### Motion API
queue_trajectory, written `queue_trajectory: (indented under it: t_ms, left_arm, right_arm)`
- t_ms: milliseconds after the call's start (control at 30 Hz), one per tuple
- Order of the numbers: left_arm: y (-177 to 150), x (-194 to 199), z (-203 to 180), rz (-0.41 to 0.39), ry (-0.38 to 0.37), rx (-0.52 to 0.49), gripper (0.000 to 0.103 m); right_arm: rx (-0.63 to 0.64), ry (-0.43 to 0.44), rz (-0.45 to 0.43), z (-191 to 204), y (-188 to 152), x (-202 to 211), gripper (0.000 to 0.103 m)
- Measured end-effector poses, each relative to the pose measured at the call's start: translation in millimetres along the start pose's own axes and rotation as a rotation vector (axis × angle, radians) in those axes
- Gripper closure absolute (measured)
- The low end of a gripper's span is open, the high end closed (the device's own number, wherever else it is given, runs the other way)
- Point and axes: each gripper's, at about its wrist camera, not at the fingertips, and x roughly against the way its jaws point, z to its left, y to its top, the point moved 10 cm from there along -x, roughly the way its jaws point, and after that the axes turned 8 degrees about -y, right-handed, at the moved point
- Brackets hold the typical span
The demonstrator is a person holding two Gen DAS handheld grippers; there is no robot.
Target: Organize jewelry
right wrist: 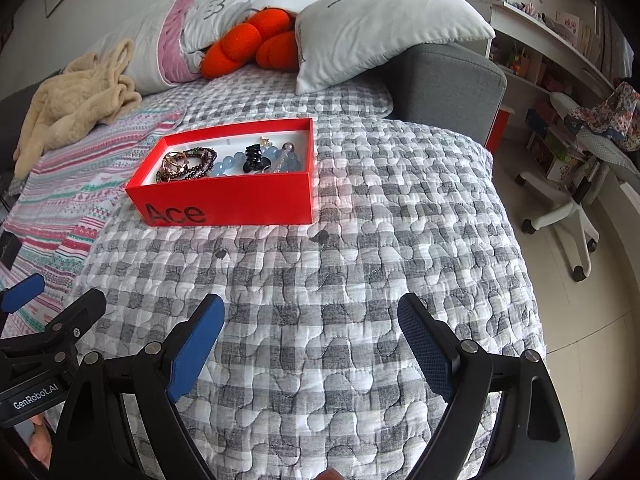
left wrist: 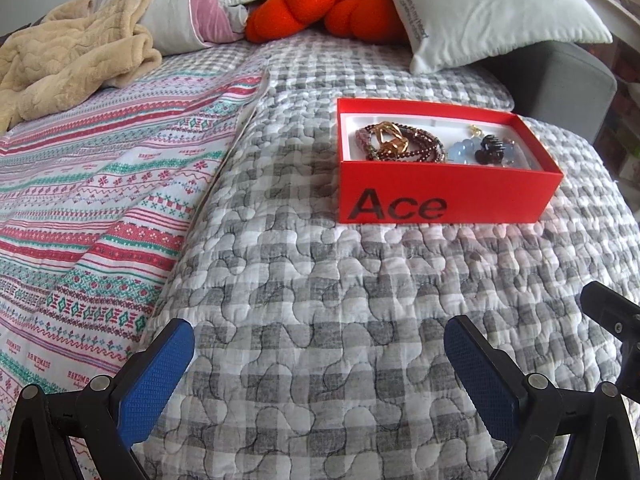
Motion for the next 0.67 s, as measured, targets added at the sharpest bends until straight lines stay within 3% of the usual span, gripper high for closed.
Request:
queue_trajectory:
  t_ms: [667]
  left_arm:
    - [0,-30,-7,0.044,-0.014,-0.008,0.001]
  right_arm:
    - [-0.005,-0.02,0.014,3,3,-16,0.013]
